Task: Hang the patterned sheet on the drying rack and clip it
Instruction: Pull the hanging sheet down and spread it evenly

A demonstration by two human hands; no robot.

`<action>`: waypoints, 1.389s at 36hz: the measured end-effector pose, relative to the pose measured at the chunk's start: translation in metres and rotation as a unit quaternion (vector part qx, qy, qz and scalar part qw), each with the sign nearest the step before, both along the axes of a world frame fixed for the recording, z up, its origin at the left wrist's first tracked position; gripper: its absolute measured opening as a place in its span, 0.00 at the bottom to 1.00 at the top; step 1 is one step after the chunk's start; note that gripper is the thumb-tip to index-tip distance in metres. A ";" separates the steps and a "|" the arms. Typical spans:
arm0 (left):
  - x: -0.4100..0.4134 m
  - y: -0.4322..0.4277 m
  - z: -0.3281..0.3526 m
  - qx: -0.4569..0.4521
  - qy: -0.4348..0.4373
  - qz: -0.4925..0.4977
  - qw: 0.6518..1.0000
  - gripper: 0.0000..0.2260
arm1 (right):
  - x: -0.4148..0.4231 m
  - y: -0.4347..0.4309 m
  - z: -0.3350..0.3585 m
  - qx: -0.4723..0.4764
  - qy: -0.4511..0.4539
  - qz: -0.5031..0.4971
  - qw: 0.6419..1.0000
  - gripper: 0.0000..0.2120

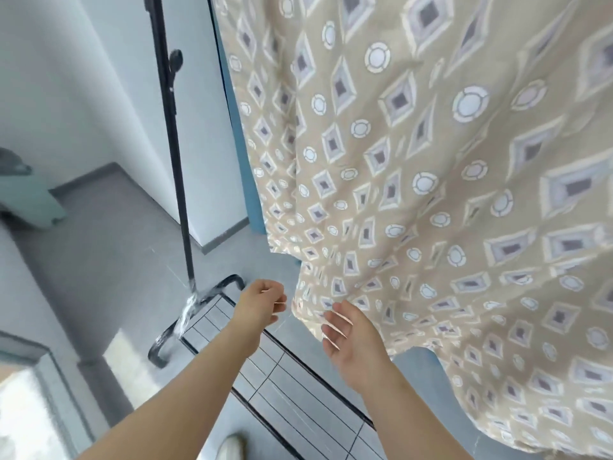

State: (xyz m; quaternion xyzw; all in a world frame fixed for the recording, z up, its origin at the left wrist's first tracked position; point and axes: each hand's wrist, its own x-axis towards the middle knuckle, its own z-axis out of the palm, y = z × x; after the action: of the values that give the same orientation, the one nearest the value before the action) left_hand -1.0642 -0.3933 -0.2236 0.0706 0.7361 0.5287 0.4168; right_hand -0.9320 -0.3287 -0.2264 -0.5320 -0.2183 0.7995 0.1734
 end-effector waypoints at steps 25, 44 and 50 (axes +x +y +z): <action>-0.270 0.106 0.009 -0.044 0.200 -0.160 0.966 0.23 | -0.221 0.034 0.015 0.009 -0.049 -0.142 0.989 0.05; -0.300 0.149 0.020 0.043 0.251 -0.217 0.942 0.12 | -0.232 0.075 0.010 0.023 -0.109 -0.171 0.979 0.06; -0.326 0.106 0.022 0.052 0.329 -0.282 0.900 0.13 | -0.257 0.056 0.014 0.082 -0.145 -0.165 0.972 0.08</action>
State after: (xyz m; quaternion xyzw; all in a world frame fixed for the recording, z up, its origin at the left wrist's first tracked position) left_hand -1.3902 -0.2871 -0.2014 0.4672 0.7516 0.3732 0.2784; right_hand -1.1887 -0.2722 -0.2124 -0.6546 -0.2153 0.6538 0.3125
